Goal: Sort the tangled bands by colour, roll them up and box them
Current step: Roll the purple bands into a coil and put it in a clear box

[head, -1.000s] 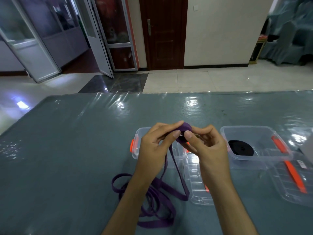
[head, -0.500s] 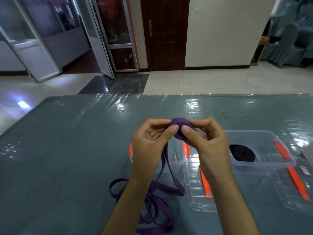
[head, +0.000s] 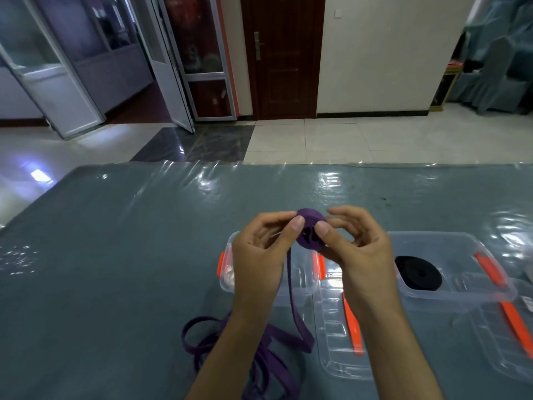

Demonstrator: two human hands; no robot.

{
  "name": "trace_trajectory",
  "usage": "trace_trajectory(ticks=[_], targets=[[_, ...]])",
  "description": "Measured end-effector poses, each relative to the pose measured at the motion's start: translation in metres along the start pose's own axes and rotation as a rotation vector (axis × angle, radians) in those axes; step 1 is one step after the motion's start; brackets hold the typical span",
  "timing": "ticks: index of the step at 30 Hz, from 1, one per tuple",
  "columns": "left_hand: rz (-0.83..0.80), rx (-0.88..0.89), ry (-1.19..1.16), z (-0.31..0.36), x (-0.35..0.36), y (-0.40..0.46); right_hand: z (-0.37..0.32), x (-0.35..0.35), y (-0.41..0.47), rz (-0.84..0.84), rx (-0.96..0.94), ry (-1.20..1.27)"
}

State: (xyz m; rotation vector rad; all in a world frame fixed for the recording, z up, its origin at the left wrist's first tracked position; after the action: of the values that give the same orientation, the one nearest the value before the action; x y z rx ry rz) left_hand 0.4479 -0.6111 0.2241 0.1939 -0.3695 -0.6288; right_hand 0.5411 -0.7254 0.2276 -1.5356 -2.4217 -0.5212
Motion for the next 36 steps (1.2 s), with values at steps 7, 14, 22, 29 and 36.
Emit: trace_trajectory(ticks=[7, 14, 22, 29, 36], targets=[[-0.060, -0.050, -0.030, -0.009, 0.000, 0.004, 0.008, 0.000, 0.007, -0.046, 0.081, 0.037], [0.128, 0.006, 0.017, -0.017, 0.004, -0.008, 0.009, 0.011, 0.003, 0.062, 0.022, -0.003], [0.132, -0.002, 0.074, -0.020, -0.012, -0.009, 0.011, 0.011, -0.004, -0.047, 0.120, -0.057], [0.075, 0.010, 0.025, -0.020, 0.000, -0.025, -0.003, 0.005, -0.001, -0.066, 0.054, 0.025], [0.196, 0.018, 0.020, -0.017, -0.005, -0.027, -0.011, -0.013, 0.003, -0.186, 0.163, -0.137]])
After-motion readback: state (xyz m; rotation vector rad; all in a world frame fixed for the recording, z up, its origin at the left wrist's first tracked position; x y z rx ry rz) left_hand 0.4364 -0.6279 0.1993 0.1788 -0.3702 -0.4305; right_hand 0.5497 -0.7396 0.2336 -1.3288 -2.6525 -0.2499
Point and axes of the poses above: each hand's wrist, its own y-axis towards the middle knuckle, its own x-axis out of the palm, z = x × y, the point moved 1 cm from there along y, towards the middle knuckle, and after that the axes turned 6 degrees about z, right-handed, at the moved point
